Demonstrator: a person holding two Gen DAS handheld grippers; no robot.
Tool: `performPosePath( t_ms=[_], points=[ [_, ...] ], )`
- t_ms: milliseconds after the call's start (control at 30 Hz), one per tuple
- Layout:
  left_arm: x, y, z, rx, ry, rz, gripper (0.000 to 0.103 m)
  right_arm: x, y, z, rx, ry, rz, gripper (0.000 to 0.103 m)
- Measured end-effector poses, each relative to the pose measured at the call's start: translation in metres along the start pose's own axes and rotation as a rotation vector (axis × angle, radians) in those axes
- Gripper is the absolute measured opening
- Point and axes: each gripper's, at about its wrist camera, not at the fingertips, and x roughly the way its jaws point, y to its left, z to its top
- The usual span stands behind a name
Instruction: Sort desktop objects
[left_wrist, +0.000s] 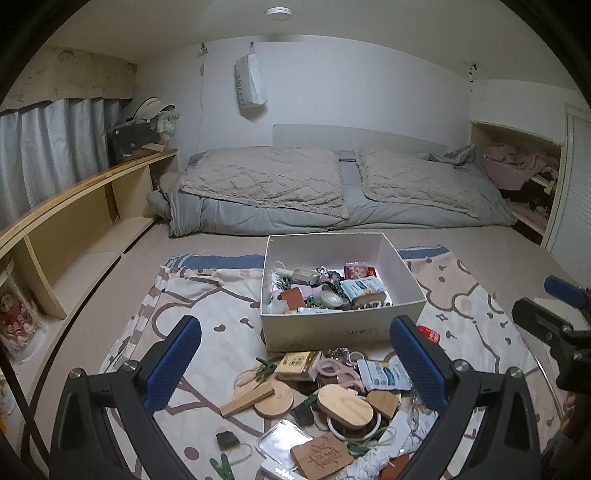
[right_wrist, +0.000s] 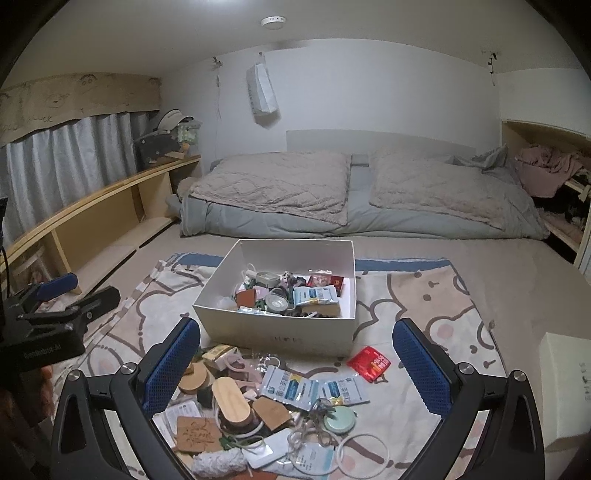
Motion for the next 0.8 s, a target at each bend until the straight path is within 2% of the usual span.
performPosePath(
  t_ms=[367, 567, 800],
  points=[
    [-0.018, -0.012, -0.017, 0.07, -0.035, 0.029, 0.103, -0.012, 0.009, -0.009, -0.027, 0.002, 0.005, 0.103],
    [-0.023, -0.007, -0.023, 0.065, -0.036, 0.038, 0.103, -0.018, 0.017, -0.012, -0.071, -0.011, -0.02, 0.103],
    [-0.025, 0.001, -0.024, 0.03, -0.026, 0.025, 0.103, -0.019, 0.024, -0.017, -0.095, 0.013, -0.027, 0.103]
  ],
)
